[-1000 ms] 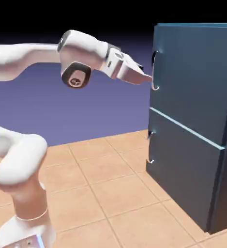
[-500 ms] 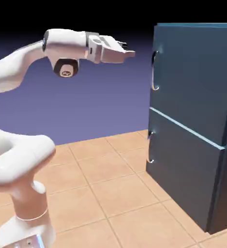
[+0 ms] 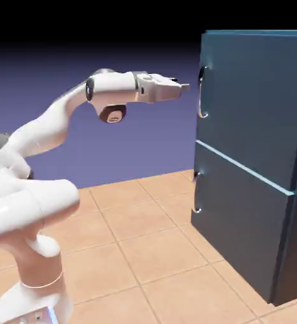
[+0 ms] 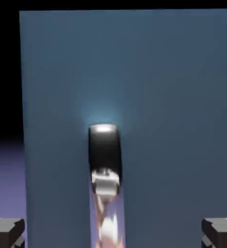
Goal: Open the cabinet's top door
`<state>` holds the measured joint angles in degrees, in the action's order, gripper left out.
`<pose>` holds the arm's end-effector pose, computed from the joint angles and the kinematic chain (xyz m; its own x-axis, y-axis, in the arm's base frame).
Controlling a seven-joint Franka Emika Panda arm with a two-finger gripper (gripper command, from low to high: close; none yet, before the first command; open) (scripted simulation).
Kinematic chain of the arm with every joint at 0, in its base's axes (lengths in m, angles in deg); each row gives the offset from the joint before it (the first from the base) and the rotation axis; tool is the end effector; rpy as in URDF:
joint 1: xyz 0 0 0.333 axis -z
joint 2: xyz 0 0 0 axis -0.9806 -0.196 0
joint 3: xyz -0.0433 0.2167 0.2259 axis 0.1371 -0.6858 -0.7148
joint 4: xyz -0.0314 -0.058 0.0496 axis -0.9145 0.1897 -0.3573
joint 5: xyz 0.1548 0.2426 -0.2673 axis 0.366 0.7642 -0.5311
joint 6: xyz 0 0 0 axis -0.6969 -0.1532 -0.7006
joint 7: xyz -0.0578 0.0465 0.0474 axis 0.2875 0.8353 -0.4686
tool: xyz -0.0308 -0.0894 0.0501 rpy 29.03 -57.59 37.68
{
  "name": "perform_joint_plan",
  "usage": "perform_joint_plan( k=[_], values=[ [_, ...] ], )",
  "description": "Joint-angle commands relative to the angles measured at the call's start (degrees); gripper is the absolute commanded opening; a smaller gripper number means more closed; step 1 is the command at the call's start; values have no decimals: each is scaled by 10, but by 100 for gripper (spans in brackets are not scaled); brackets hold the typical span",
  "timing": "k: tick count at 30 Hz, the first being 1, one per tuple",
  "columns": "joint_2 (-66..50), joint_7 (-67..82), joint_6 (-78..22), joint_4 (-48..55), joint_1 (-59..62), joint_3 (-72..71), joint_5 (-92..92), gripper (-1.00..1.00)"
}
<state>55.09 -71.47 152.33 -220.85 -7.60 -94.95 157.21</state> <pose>0.4115 0.1709 0.5563 -0.0314 -0.7074 0.7061 -0.0309 -0.7054 -0.7081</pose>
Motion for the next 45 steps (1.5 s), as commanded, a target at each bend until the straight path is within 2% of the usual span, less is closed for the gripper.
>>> perform_joint_plan(
  k=[1,6,7,18,28,37,45],
  values=[
    [2,1,-1,1,2,-2,3,0],
    [-13,9,-1,77,85,-12,41,0],
    [-13,9,-1,77,85,-12,41,-100],
    [2,163,-189,-130,-53,61,110,-100],
    [-22,291,-429,-302,-126,236,23,-100],
    [-101,388,-617,-344,-89,423,-133,-100],
    [-255,502,-772,-307,-44,572,-308,-100]
  ],
)
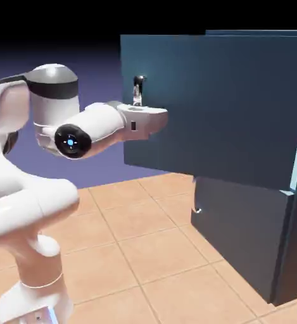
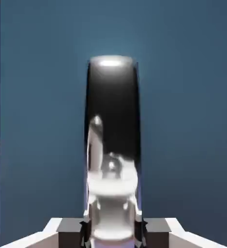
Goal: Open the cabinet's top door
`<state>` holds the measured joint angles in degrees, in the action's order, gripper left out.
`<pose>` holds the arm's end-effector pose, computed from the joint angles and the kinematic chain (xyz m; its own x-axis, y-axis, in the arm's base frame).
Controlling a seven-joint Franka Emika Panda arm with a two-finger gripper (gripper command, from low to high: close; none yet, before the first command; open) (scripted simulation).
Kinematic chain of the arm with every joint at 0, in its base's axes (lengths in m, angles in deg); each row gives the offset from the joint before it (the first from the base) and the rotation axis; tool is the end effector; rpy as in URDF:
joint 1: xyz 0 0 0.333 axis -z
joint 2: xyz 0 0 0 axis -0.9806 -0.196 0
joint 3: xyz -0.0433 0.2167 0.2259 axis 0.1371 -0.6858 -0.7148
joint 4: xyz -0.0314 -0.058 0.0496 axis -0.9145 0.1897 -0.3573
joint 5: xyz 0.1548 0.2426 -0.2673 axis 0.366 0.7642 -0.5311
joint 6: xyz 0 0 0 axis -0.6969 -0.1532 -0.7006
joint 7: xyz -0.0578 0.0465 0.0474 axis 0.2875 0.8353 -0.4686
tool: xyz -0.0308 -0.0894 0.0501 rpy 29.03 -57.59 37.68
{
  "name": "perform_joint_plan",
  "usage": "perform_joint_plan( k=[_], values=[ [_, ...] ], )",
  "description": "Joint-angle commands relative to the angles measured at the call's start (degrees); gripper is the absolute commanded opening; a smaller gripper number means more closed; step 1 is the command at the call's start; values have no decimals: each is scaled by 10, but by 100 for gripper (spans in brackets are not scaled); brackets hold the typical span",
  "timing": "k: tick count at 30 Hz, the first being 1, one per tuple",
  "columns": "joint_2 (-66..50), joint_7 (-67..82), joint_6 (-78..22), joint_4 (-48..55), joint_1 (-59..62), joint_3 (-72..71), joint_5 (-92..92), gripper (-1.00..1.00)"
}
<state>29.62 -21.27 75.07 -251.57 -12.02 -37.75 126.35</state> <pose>0.2074 -0.0674 0.5549 0.5164 -0.4829 0.7072 0.5164 -0.4832 -0.7070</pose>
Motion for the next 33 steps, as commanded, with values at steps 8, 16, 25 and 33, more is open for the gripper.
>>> perform_joint_plan(
  k=[8,16,25,33],
  values=[
    [-166,105,-101,79,6,88,-145,-100],
    [-332,198,-185,191,-18,153,-266,-100],
    [-519,294,-289,355,-58,207,-374,-100],
    [-674,373,-388,521,-80,230,-443,-100]
  ],
)
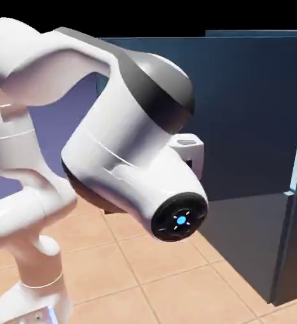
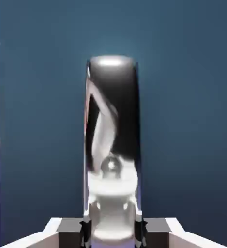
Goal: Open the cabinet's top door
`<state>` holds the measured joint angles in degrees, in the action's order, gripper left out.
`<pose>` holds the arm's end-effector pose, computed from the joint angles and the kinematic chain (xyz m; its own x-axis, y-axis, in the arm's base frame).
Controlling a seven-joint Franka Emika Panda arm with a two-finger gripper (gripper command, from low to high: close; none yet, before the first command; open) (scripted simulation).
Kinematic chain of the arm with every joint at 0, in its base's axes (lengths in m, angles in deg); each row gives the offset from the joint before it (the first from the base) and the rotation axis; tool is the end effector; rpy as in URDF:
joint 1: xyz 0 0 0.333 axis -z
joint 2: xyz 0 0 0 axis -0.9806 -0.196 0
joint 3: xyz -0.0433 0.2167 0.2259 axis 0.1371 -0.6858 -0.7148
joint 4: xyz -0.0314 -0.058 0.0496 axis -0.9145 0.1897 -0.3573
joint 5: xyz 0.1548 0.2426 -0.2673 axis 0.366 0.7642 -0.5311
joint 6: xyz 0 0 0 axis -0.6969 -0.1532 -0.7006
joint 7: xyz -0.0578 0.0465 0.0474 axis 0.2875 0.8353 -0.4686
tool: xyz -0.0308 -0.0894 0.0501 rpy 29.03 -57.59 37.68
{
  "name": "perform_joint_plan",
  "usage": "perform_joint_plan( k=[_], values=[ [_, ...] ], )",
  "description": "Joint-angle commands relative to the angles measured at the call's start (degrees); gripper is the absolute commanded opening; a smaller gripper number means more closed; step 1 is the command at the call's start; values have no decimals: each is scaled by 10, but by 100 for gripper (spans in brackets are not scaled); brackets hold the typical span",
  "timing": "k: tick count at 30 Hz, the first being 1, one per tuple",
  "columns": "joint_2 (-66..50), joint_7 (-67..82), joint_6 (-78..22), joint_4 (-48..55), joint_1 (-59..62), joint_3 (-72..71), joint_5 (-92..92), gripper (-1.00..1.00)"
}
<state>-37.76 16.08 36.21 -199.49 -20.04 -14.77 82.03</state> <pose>0.1873 -0.3255 0.5548 0.7022 -0.0844 0.7070 0.7019 -0.0842 -0.7072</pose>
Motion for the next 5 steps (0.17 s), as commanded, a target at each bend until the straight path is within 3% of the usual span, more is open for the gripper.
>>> perform_joint_plan(
  k=[1,5],
  values=[
    [-18,9,-11,21,-1,1,-6,-100],
    [-74,37,-49,90,-1,1,-27,-100]
  ],
)
